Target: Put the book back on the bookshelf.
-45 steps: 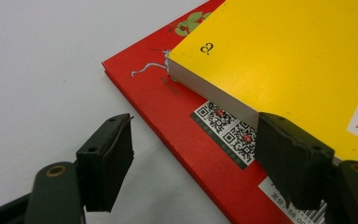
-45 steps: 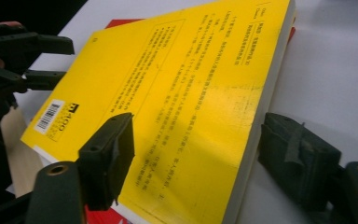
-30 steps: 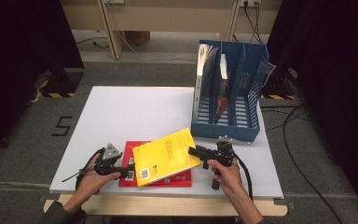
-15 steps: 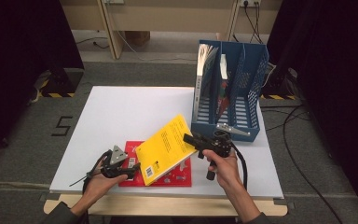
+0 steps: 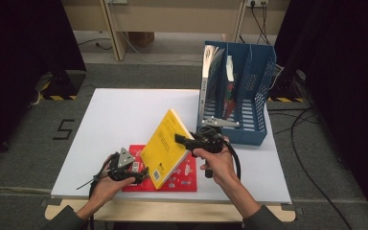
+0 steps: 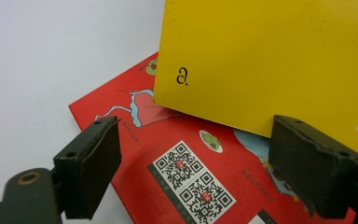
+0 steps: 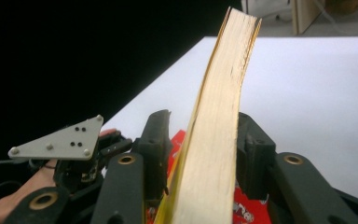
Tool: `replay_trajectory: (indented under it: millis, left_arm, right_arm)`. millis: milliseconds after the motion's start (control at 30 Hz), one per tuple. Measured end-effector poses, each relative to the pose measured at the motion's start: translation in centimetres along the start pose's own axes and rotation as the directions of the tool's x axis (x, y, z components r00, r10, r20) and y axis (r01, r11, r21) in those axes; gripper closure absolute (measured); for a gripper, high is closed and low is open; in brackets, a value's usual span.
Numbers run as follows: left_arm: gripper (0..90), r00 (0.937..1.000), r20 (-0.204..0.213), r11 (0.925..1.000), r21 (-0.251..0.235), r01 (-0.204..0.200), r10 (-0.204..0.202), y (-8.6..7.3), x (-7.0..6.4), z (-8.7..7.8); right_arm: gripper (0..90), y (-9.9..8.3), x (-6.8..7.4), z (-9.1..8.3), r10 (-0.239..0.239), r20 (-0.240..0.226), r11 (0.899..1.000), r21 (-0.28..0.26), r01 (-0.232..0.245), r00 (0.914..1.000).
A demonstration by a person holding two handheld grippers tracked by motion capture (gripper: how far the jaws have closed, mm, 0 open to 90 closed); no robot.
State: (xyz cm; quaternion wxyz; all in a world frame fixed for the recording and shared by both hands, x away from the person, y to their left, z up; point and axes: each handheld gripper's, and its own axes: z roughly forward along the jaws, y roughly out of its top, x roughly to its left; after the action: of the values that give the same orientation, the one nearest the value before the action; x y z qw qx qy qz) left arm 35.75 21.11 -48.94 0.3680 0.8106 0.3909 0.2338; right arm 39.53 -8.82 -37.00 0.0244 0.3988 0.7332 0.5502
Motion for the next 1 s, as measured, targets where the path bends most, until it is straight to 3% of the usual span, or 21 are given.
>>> replay_trajectory:
  millis: [133,233,333,367,500,600,667,767,1000]
  left_arm:
    - [15.7,1.0,0.006,1.0,-0.002,-0.001,0.001,0.1,-0.1,0.2]
    - [14.8,0.9997,0.024,1.0,-0.008,0.0,0.0,0.2,-0.2,0.3]
    - [14.3,0.9995,0.029,0.9998,-0.014,-0.012,0.012,0.2,-0.4,0.4]
    - [14.4,0.9994,0.033,0.9998,-0.016,-0.008,0.009,0.2,-0.4,0.4]
    - [14.9,0.999,0.037,0.9993,-0.026,0.028,-0.027,0.1,0.1,0.4]
    - [15.0,0.9983,0.038,0.9987,-0.024,0.045,-0.044,0.1,0.3,0.5]
    - [15.0,0.9977,0.048,0.9986,-0.021,0.049,-0.048,0.0,0.3,0.5]
    - [15.0,0.9945,0.063,0.9954,-0.041,0.086,-0.083,0.1,0.8,0.2]
    - [15.0,0.984,0.067,0.9834,-0.065,0.169,-0.165,-0.2,2.7,-0.5]
  right_arm:
    - [67.5,1.5,0.2,0.1,-0.038,-0.009,0.996,0.081,0.039,0.9992]
    - [71.5,2.3,0.5,0.4,-0.038,-0.039,0.995,0.09,0.041,0.9985]
    - [75.2,2.7,0.7,0.8,-0.001,-0.087,0.998,0.068,0.007,0.9962]
    - [75.2,2.8,0.8,0.9,-0.009,-0.097,0.998,0.062,0.015,0.9952]
    - [74.4,2.5,-0.1,1.2,0.074,-0.127,0.997,0.025,-0.072,0.9891]
    - [74.4,2.1,-1.2,1.2,0.145,-0.14,0.989,-0.005,-0.147,0.9795]
    - [74.5,1.9,-1.9,1.1,0.17,-0.139,0.984,-0.022,-0.175,0.9756]
    - [74.4,2.0,-2.8,0.7,0.199,-0.128,0.977,-0.049,-0.207,0.9716]
    - [72.4,3.1,-3.8,-2.0,0.199,-0.071,0.974,-0.099,-0.206,0.9774]
